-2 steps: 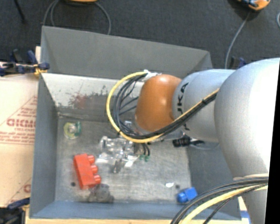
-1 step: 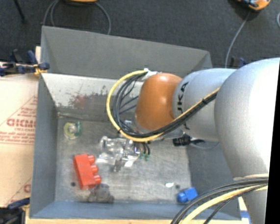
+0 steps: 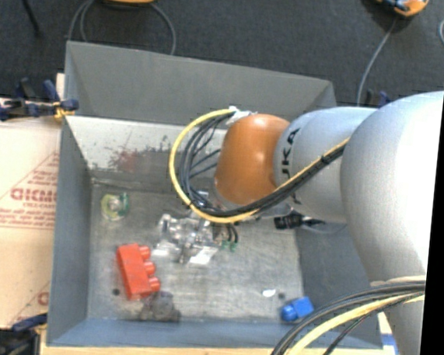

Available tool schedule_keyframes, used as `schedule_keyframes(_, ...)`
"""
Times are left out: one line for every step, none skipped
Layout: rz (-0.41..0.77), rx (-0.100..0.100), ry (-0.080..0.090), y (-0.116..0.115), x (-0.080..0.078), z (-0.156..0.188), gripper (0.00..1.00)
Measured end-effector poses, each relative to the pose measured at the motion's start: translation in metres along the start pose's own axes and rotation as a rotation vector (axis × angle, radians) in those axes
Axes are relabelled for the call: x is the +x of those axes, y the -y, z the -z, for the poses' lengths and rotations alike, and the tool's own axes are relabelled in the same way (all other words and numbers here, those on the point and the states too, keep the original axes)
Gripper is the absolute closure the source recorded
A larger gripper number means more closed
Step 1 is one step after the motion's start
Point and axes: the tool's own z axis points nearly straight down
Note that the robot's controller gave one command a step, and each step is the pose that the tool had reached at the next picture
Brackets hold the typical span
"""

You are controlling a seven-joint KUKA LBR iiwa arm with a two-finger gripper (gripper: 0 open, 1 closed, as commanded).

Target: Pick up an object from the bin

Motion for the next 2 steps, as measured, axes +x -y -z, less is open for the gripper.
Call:
schedule_keyframes(-0.001,0.003,-0.011,0.0,-0.003,0.053,1.0)
schedule_keyframes(-0.002,0.004,-0.014,0.0,-0.003,0.077,1.0)
